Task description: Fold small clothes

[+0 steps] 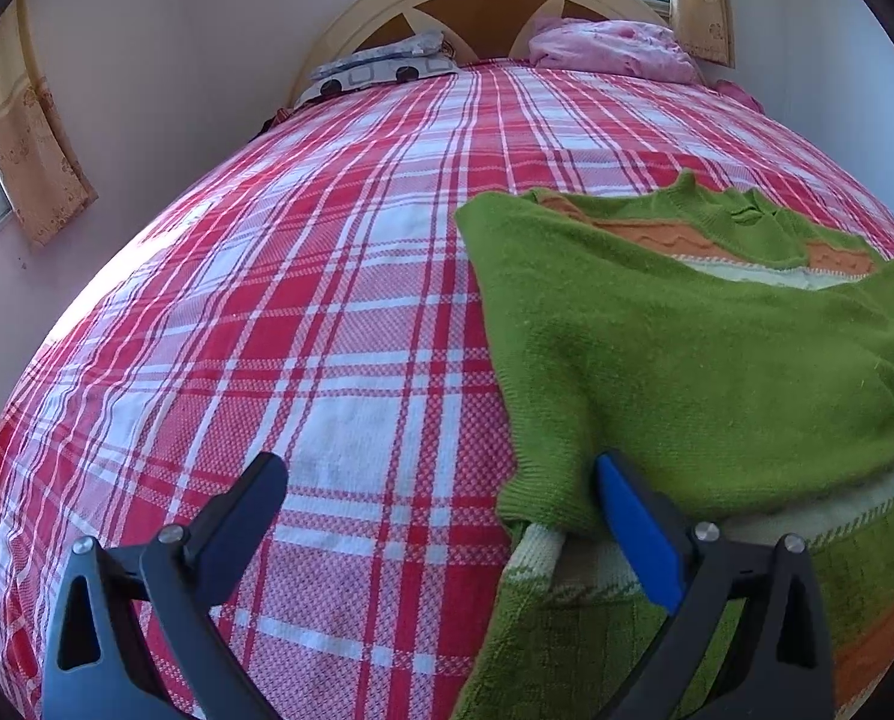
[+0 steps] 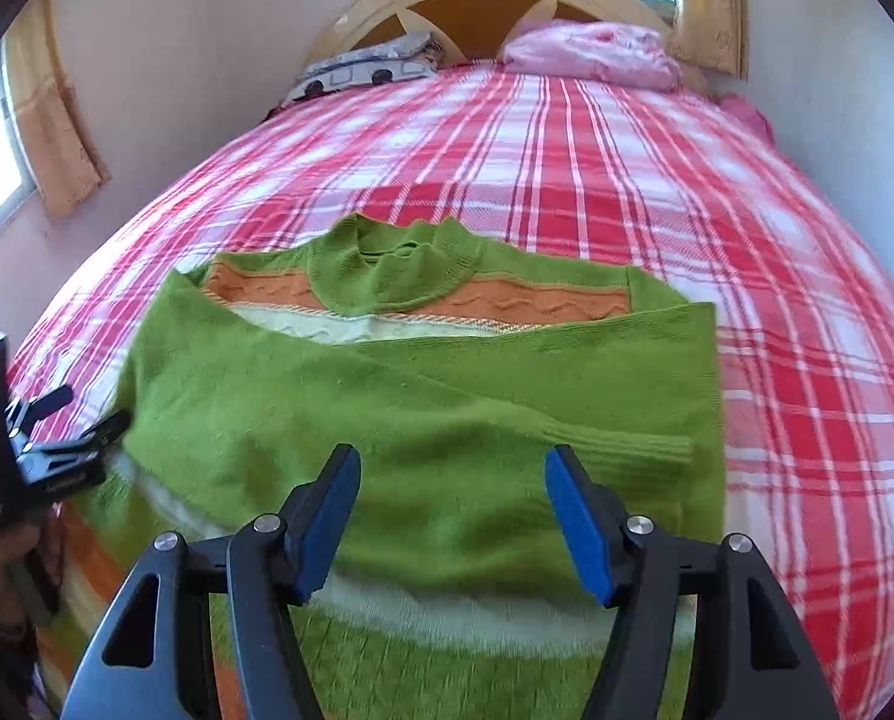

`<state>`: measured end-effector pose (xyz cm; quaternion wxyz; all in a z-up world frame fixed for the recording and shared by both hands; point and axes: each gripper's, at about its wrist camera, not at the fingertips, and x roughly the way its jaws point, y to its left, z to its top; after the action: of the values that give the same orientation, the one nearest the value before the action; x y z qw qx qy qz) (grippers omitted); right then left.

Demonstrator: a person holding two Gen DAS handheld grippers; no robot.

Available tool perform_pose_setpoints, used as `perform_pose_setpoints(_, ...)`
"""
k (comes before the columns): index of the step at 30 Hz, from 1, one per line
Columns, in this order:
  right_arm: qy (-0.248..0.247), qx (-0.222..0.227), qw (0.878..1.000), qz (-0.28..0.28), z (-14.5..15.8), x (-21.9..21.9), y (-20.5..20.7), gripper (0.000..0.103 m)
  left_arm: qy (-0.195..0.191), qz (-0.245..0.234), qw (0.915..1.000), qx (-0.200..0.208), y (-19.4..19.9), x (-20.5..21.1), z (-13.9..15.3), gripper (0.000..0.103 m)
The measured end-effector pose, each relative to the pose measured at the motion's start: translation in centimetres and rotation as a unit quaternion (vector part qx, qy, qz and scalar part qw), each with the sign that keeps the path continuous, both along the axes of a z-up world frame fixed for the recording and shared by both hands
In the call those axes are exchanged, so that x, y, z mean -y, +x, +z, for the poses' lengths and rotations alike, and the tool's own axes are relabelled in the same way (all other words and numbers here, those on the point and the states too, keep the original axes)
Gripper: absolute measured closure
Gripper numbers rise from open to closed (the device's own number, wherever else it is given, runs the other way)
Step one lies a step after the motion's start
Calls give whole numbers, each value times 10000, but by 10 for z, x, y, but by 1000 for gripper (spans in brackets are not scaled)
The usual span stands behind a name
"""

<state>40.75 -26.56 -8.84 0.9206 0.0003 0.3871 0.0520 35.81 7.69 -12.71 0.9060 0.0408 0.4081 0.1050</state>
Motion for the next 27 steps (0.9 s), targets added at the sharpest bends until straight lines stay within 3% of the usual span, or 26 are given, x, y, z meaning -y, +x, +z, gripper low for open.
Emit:
perform_pose_setpoints(2, -27, -364, 9992, -159, -22, 7, 18, 38, -3, 0, 10000, -6, 0, -1, 0, 0)
perform_pose_setpoints(5, -320, -87, 9994, -2, -29, 2, 13, 36, -79, -6, 10000, -23, 1, -2, -2, 0)
perform_pose_setpoints(11, -414, -162, 9990, -23, -18, 2, -9, 35, -211, -60, 9998, 37, -5, -4, 3, 0)
perform_pose_setpoints(20, -411, 76, 9991, -79, -21, 4, -32, 34, -190, -230, 9995, 70, -27, 6, 12, 0)
perform_pose_setpoints(27, -301, 158, 9994, -36, -14, 4, -56, 34, -550, -289, 9980, 138, -50, 8, 17, 0)
